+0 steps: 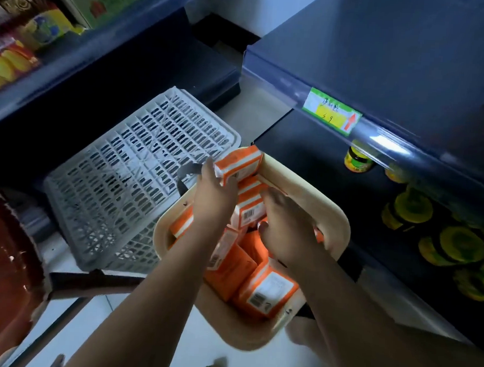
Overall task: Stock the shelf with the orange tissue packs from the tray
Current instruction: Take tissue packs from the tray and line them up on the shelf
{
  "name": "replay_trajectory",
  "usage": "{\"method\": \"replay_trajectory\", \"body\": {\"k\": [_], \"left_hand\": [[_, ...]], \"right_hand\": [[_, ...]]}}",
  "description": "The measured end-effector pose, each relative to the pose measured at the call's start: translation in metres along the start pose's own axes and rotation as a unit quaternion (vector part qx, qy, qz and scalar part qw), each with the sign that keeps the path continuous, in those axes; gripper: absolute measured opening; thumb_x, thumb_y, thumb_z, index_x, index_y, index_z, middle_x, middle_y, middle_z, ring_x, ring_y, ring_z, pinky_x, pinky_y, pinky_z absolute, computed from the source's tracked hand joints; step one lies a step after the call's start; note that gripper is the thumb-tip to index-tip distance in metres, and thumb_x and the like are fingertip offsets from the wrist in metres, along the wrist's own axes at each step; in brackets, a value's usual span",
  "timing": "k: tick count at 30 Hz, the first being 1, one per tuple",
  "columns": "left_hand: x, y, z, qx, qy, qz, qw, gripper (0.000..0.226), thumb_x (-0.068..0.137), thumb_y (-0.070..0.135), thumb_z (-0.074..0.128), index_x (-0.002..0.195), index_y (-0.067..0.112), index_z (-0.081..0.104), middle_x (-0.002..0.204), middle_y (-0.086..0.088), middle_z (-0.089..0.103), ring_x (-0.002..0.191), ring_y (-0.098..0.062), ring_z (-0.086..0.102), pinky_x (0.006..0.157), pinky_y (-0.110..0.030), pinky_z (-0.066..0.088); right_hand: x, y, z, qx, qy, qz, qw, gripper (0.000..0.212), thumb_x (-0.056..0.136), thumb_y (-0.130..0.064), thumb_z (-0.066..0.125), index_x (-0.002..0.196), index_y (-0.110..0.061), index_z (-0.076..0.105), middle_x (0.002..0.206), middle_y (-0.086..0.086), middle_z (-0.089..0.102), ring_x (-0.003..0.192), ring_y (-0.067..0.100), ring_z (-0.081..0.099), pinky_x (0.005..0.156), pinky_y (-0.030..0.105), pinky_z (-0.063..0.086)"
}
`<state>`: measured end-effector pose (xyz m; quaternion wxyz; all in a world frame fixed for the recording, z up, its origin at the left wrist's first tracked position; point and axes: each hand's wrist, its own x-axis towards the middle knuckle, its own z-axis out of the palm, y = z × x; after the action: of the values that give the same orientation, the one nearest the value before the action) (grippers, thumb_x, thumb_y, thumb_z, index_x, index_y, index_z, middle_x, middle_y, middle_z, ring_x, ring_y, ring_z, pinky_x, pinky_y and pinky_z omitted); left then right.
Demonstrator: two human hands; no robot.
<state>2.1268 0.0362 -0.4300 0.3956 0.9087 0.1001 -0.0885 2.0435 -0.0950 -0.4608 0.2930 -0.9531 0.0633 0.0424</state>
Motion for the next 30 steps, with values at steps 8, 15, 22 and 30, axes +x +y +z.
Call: {"method": "replay_trajectory", "body": {"k": [8, 15, 22, 30], "left_hand": [[0.016, -0.003, 0.018, -0.174, -0.014, -0.054, 0.983, 0.025, 0.097, 0.012, 0.053, 0.116, 0.025, 0.063, 0.079, -0.013, 0.071, 0.059, -0.024, 0.066, 0.051, -0.028, 0.052], [0.005, -0.013, 0.025, -0.316, 0.043, -0.153, 0.935, 0.009, 0.092, 0.030, 0.070, 0.092, 0.022, 0.071, 0.098, -0.020, 0.076, 0.091, -0.038, 0.076, 0.083, -0.048, 0.064], [-0.016, -0.007, -0.008, -0.385, 0.010, -0.052, 0.921, 0.013, 0.094, 0.015, 0.075, 0.106, 0.020, 0.077, 0.099, -0.013, 0.076, 0.090, -0.027, 0.071, 0.082, -0.042, 0.056], [-0.055, 0.025, -0.052, -0.466, 0.043, 0.068, 0.881, 0.039, 0.104, 0.025, 0.062, 0.140, 0.040, 0.063, 0.107, -0.005, 0.072, 0.076, -0.015, 0.063, 0.077, -0.032, 0.054]], "right_hand": [[0.029, 0.014, 0.032, -0.107, 0.001, -0.002, 0.994, 0.054, 0.085, -0.018, 0.034, 0.130, -0.019, 0.063, 0.126, 0.013, 0.059, 0.114, 0.039, 0.058, 0.094, 0.048, 0.050], [0.022, 0.023, 0.041, -0.126, 0.055, 0.002, 0.990, 0.035, 0.086, -0.010, 0.050, 0.120, -0.015, 0.060, 0.119, 0.015, 0.057, 0.089, 0.039, 0.063, 0.068, 0.047, 0.057], [-0.014, 0.031, 0.017, -0.151, 0.090, -0.001, 0.984, 0.034, 0.075, -0.012, 0.077, 0.101, -0.011, 0.056, 0.111, 0.012, 0.064, 0.058, 0.031, 0.063, 0.045, 0.033, 0.047], [-0.044, -0.007, -0.073, -0.026, 0.316, -0.054, 0.947, 0.045, 0.062, -0.005, 0.078, 0.104, -0.011, 0.062, 0.142, 0.010, 0.060, 0.101, 0.037, 0.065, 0.079, 0.041, 0.057]]}}
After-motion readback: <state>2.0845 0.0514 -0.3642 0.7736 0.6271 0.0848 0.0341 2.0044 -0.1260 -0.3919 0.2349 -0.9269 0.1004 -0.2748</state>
